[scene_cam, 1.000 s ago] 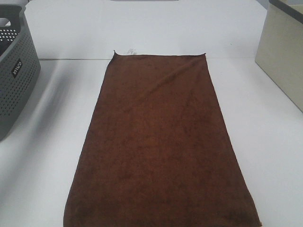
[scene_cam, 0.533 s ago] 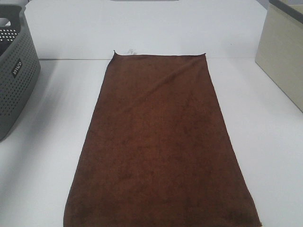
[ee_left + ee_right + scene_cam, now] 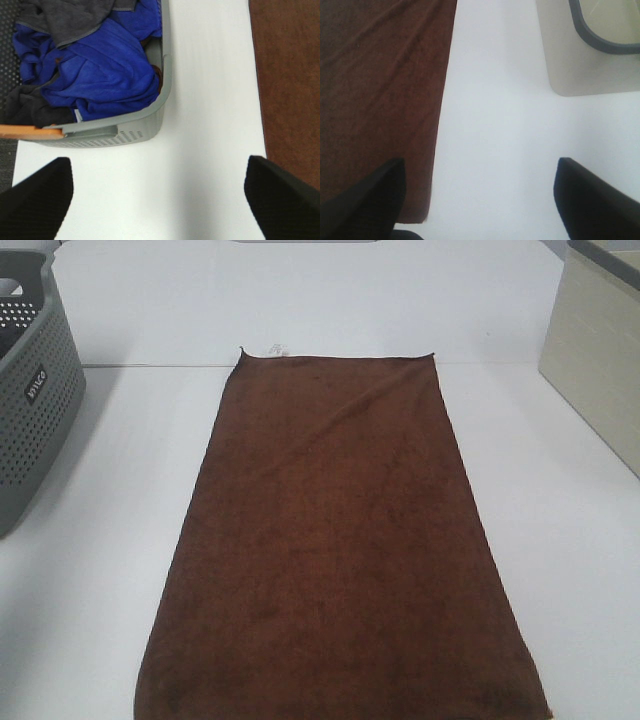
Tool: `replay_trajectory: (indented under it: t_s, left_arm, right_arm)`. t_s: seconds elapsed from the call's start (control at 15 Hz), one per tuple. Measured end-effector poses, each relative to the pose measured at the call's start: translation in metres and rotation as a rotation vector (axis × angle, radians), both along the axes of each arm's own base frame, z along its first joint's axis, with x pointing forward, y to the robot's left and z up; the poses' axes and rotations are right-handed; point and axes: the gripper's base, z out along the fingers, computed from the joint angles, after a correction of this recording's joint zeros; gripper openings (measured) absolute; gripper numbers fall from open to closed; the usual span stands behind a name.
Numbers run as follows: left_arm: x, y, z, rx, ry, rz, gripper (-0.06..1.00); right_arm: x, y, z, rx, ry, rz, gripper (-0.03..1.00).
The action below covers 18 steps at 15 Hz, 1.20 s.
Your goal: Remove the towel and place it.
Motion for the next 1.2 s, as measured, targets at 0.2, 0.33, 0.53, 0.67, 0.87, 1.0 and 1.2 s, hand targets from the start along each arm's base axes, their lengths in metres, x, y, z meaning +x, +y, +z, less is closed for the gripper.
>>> replay_trajectory:
  t_s: [0.2,0.33,0.53,0.67,0.87,1.0,1.2]
  left_arm:
    - [-0.057,0.002,0.000,0.016,-0.125,0.024,0.85]
    - [-0.093,0.003,-0.003,0.032,-0.214,0.035,0.85]
    - [-0.129,0.008,-0.022,0.073,-0.290,0.084,0.85]
    - [-0.146,0.008,-0.042,0.081,-0.318,0.091,0.85]
    - [-0.170,0.008,-0.067,0.078,-0.378,0.094,0.85]
    - [-0.187,0.008,-0.088,0.071,-0.424,0.098,0.85]
    - [-0.177,0.002,-0.110,0.014,-0.345,0.057,0.85]
  right_arm:
    - [-0.069,-0.004,-0.023,-0.071,-0.111,-0.030,0.78]
    - [-0.101,-0.004,-0.042,-0.087,-0.175,-0.039,0.78]
    - [-0.131,-0.003,-0.073,-0.086,-0.254,-0.042,0.78]
    - [-0.144,-0.002,-0.091,-0.085,-0.306,-0.043,0.78]
    - [-0.157,-0.002,-0.110,-0.098,-0.360,-0.034,0.78]
    - [-0.149,-0.002,-0.126,-0.121,-0.303,-0.006,0.77]
    - [-0.138,-0.002,-0.130,-0.111,-0.361,-0.012,0.77]
